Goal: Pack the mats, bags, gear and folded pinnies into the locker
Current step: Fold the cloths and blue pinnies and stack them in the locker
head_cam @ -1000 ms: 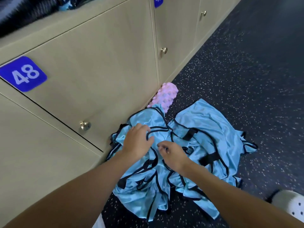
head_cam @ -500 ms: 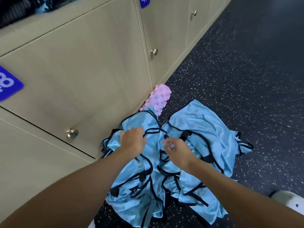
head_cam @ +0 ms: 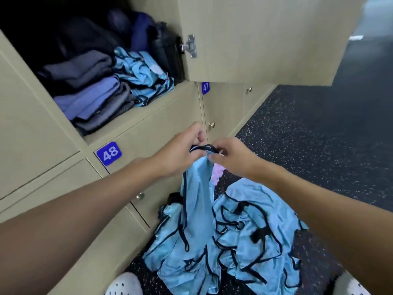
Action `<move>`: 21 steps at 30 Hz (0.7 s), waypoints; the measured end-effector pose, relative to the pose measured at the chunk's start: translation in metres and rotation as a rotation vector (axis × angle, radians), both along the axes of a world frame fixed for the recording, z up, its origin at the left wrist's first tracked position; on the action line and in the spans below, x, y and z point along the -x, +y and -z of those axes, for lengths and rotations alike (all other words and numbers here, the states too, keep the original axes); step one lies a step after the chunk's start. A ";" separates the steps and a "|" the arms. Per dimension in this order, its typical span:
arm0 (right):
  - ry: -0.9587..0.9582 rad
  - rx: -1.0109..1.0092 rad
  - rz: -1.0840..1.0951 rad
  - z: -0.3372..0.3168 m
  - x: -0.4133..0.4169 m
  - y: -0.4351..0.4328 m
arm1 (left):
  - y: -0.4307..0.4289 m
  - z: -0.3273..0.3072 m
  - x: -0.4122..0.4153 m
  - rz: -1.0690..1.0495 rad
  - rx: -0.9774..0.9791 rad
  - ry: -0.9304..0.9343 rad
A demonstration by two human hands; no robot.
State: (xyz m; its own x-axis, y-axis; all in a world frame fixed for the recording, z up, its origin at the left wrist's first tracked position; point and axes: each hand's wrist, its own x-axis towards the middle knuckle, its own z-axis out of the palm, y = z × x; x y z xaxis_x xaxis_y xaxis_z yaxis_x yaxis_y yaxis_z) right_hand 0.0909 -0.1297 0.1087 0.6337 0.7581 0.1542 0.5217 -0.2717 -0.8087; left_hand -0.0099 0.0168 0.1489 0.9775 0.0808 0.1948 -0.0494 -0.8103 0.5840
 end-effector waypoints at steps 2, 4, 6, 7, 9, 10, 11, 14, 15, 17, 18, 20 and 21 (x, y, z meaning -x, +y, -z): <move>-0.059 -0.017 0.016 -0.041 0.013 -0.009 | -0.004 -0.028 0.013 -0.042 0.039 -0.076; -0.129 -0.041 0.021 -0.077 0.026 -0.019 | -0.006 -0.049 0.025 -0.106 0.076 -0.123; -0.210 -0.057 0.035 -0.104 0.037 -0.027 | -0.010 -0.071 0.038 -0.155 0.012 -0.209; -0.222 -0.074 0.041 -0.114 0.041 -0.030 | -0.012 -0.083 0.043 -0.178 -0.004 -0.274; -0.193 -0.092 0.012 -0.125 0.050 -0.037 | -0.016 -0.107 0.054 -0.235 0.057 -0.409; -0.172 -0.071 -0.011 -0.128 0.054 -0.042 | -0.016 -0.117 0.059 -0.254 0.107 -0.467; -0.158 -0.047 -0.036 -0.127 0.057 -0.046 | -0.016 -0.126 0.064 -0.266 0.148 -0.510; -0.159 -0.025 -0.033 -0.123 0.065 -0.057 | -0.009 -0.139 0.072 -0.294 0.165 -0.533; -0.152 -0.050 -0.016 -0.120 0.064 -0.059 | -0.005 -0.138 0.073 -0.313 0.141 -0.513; -0.114 -0.096 0.029 -0.118 0.063 -0.062 | 0.003 -0.130 0.075 -0.359 0.038 -0.436; -0.111 -0.102 0.051 -0.119 0.062 -0.063 | 0.006 -0.122 0.074 -0.389 -0.029 -0.387; -0.129 -0.089 0.060 -0.120 0.060 -0.064 | 0.004 -0.106 0.076 -0.424 -0.034 -0.292; -0.142 -0.077 0.044 -0.119 0.059 -0.063 | -0.003 -0.099 0.078 -0.402 0.037 -0.228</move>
State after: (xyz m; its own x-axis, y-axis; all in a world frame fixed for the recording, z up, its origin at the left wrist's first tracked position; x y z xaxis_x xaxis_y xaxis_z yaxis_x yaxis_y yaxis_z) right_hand 0.0320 -0.1926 0.2278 0.6335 0.7126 0.3015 0.6216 -0.2366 -0.7467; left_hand -0.0877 0.0140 0.2480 0.7997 0.4557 0.3908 0.1344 -0.7704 0.6233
